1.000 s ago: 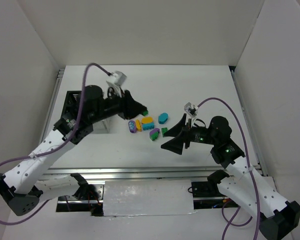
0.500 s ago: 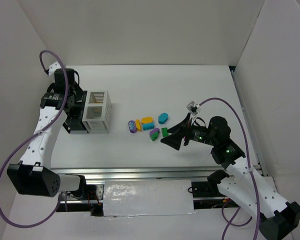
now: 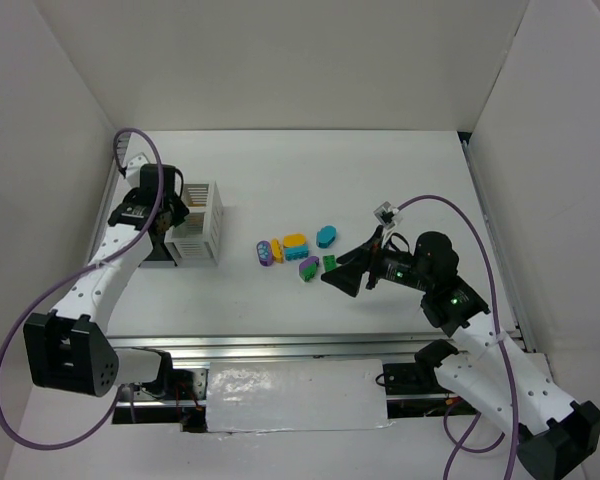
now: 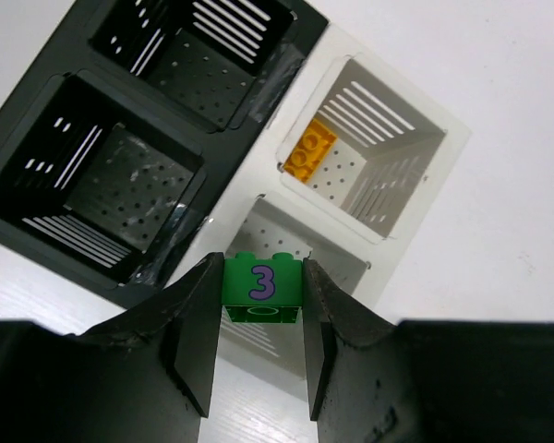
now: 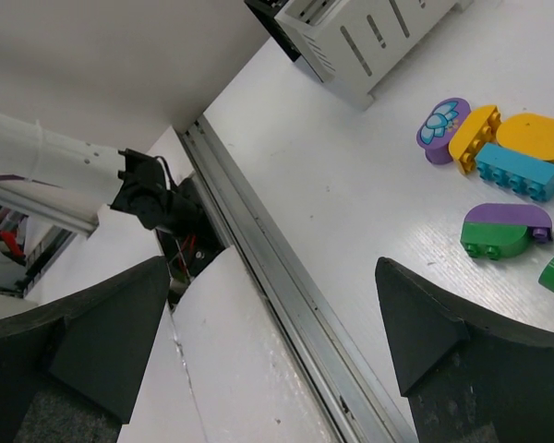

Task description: Sort the legos into containers by color

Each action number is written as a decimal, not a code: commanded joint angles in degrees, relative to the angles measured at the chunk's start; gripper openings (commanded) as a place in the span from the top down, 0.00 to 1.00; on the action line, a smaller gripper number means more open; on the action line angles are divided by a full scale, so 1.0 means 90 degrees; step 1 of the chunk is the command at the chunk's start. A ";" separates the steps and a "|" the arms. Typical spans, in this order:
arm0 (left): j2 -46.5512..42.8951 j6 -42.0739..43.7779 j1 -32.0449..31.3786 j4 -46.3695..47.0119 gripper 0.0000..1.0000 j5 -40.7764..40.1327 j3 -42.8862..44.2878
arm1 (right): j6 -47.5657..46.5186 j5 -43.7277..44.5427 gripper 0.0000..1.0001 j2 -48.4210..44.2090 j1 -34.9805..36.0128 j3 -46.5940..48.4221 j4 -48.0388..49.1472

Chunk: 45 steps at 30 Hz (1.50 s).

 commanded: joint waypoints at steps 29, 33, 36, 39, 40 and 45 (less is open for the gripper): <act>-0.0613 -0.0015 -0.0244 -0.0052 0.00 0.0096 0.0326 | 0.0058 0.1830 0.02 0.0815 0.0057 0.0663 -0.1077; -0.0878 0.0229 -0.0303 -0.0666 0.00 0.0251 0.0833 | 0.0137 0.3433 0.18 0.1779 0.0096 0.1209 -0.1977; -0.0946 0.0629 -0.0332 -0.1145 0.00 0.0583 0.1156 | 0.0166 0.4184 0.27 0.2386 0.0339 0.1454 -0.2270; -0.1063 0.1195 -0.0381 -0.1516 0.00 0.1041 0.1157 | 0.0215 0.4995 0.36 0.3068 0.0729 0.1815 -0.2525; -0.1102 0.1313 -0.0391 -0.1527 0.01 0.1189 0.1080 | 0.0215 0.5133 0.36 0.3265 0.0808 0.1912 -0.2593; -0.1756 0.1782 -0.0440 -0.1148 0.00 0.1659 0.0047 | 0.0079 0.5232 0.44 0.4310 0.0887 0.2265 -0.2584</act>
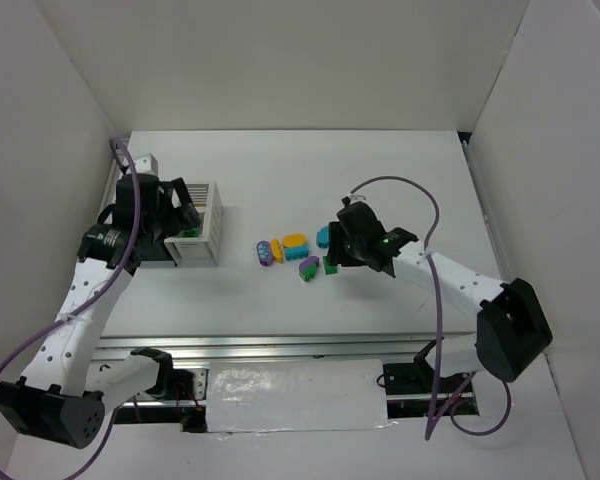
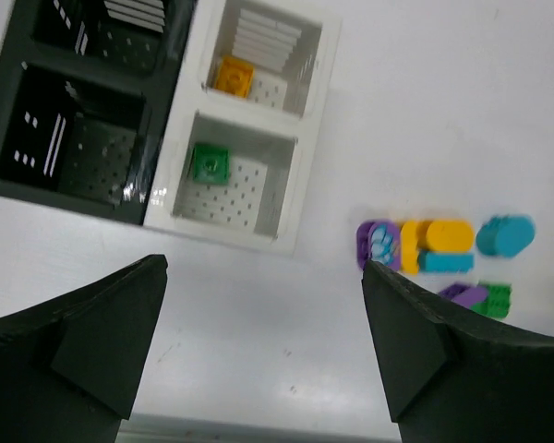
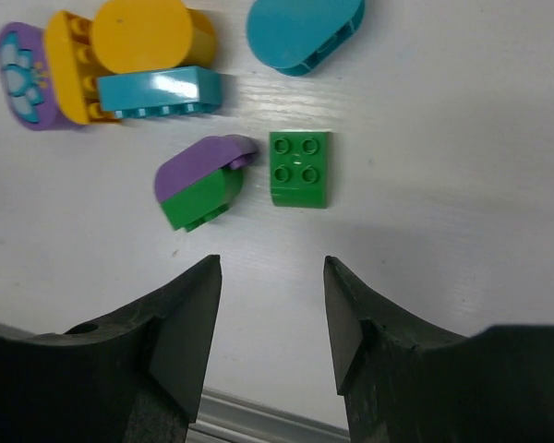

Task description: Sort the legos into containers by color

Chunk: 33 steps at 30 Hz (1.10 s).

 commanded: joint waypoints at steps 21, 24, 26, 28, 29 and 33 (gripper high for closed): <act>-0.0971 0.0947 -0.0076 0.0510 0.01 0.1179 -0.1304 | -0.0527 0.0146 0.43 0.2889 0.0027 0.1196 0.0165; -0.0932 0.0967 -0.0066 0.0500 0.00 0.1179 -0.1284 | -0.0458 0.0322 0.56 0.2881 0.0017 0.1138 0.0145; -0.0922 0.0976 -0.0066 0.0500 0.00 0.1189 -0.1284 | -0.0409 0.0401 0.66 0.2783 0.0017 0.1070 0.0164; -0.0922 0.0976 -0.0076 0.0510 0.01 0.1199 -0.1294 | -0.0331 0.0527 0.85 0.2578 0.0027 0.0943 0.0165; -0.0942 0.0967 -0.0076 0.0520 0.01 0.1218 -0.1294 | -0.0302 0.0537 0.85 0.2491 0.0027 0.0875 0.0126; -0.0942 0.0908 -0.0076 0.0617 0.01 0.1753 -0.1245 | -0.0253 0.0207 0.88 0.1294 0.0095 0.0506 0.0193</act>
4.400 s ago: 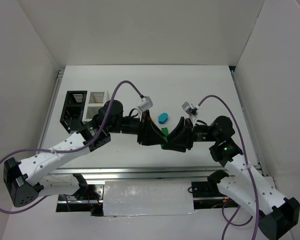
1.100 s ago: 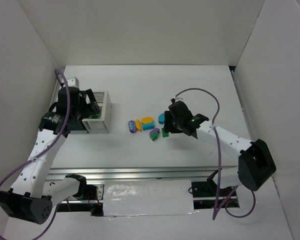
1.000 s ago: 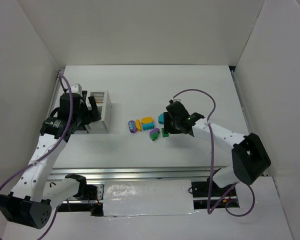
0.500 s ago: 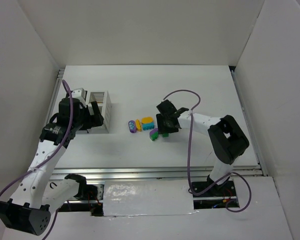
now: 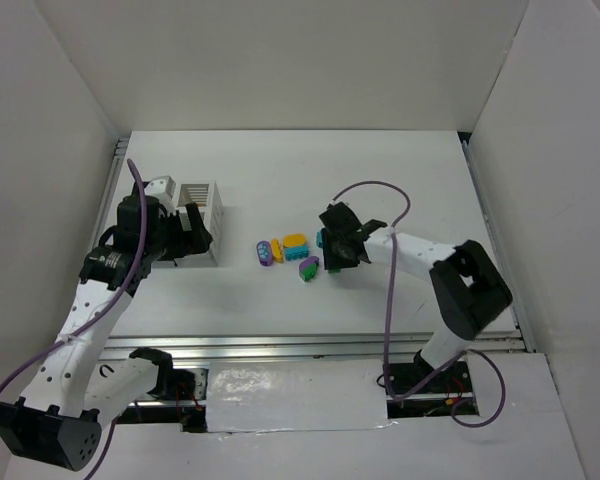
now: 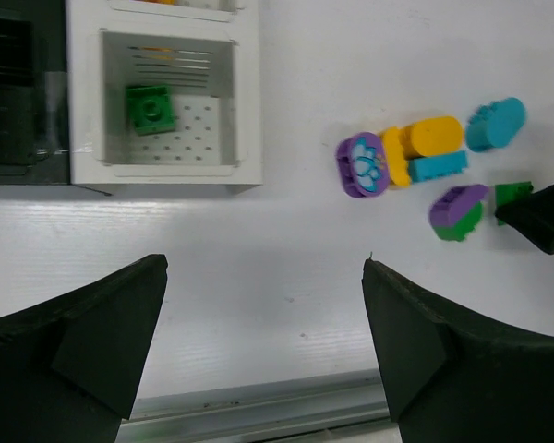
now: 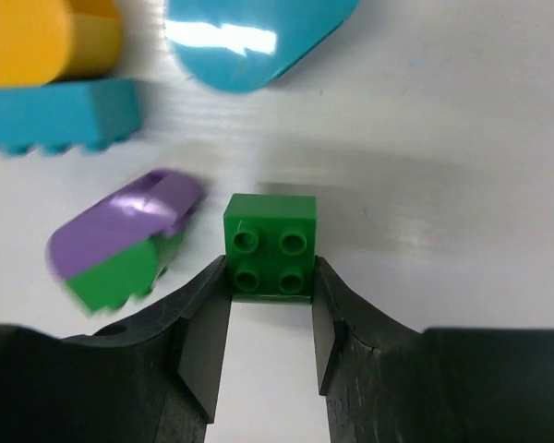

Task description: Sort the legos into containers by color

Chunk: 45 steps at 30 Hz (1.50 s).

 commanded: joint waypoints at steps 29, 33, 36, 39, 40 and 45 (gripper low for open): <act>0.0257 -0.1981 -0.2568 0.4789 0.36 0.5305 -0.0205 | 0.2135 -0.7537 0.89 -0.4346 0.0337 -0.1459 0.5538; 0.0354 -0.2019 -0.2569 0.4837 0.56 0.5383 -0.0156 | 0.2106 -0.7489 0.90 -0.4268 0.0337 -0.1439 0.5500; 0.0433 -0.2117 -0.2598 0.4964 0.91 0.5548 -0.0127 | 0.1921 -0.7313 0.89 -0.4248 0.0327 -0.1420 0.5315; 0.0540 -0.2108 -0.2608 0.4896 1.00 0.5617 -0.0010 | 0.1833 -0.7215 0.89 -0.4151 0.0337 -0.1332 0.5207; 0.0550 -0.2079 -0.2617 0.4848 1.00 0.5579 0.0000 | 0.1813 -0.7196 0.88 -0.4131 0.0328 -0.1331 0.5216; 0.0453 -0.1873 -0.2608 0.4428 1.00 0.5189 0.0166 | 0.1784 -0.7010 0.33 -0.4199 0.0298 -0.1468 0.5353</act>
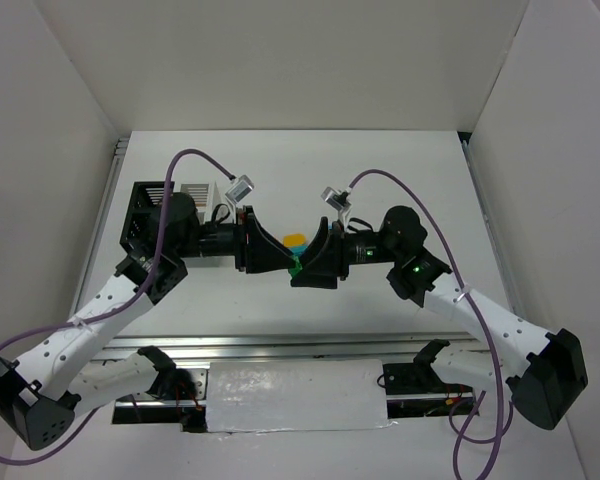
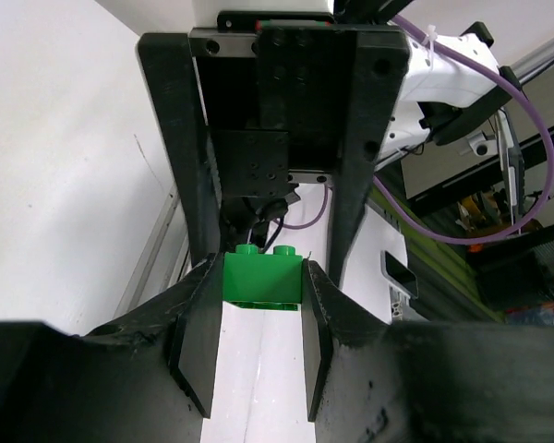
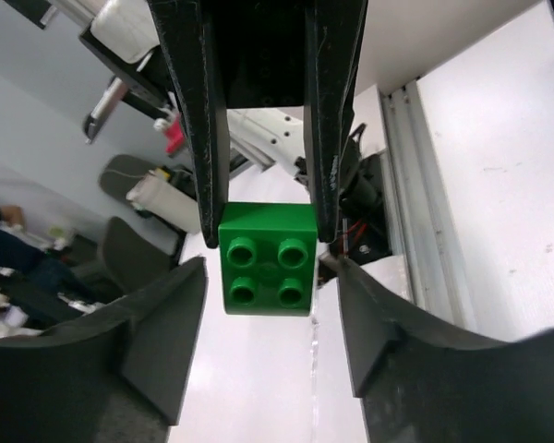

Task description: Sort the legos into containers by color

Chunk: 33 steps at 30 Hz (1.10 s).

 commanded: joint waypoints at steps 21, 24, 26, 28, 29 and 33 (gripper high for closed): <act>-0.0236 0.1037 0.0508 -0.3431 1.00 -0.6617 0.1879 | -0.1633 0.1618 0.00 -0.0266 -0.0325 -0.0414 -0.1758; -0.0100 0.0491 0.0567 -0.4047 1.00 -0.9187 0.1860 | -0.1731 0.1814 0.00 -0.0393 -0.0335 -0.0512 -0.1896; 0.0104 0.0041 0.0606 -0.4242 1.00 -1.0435 0.1801 | -0.1789 0.1902 0.00 -0.0432 -0.0335 -0.0522 -0.2003; 0.0300 -0.0222 0.0635 -0.4292 1.00 -1.0890 0.1791 | -0.1848 0.1980 0.00 -0.0442 -0.0335 -0.0483 -0.2110; 0.0533 -0.0369 0.0655 -0.4311 1.00 -1.1278 0.1811 | -0.1858 0.1990 0.00 -0.0423 -0.0335 -0.0454 -0.2149; 0.1120 -0.0799 0.0957 -0.4341 1.00 -1.1711 0.1811 | -0.1907 0.2087 0.00 -0.0491 -0.0326 -0.0434 -0.2247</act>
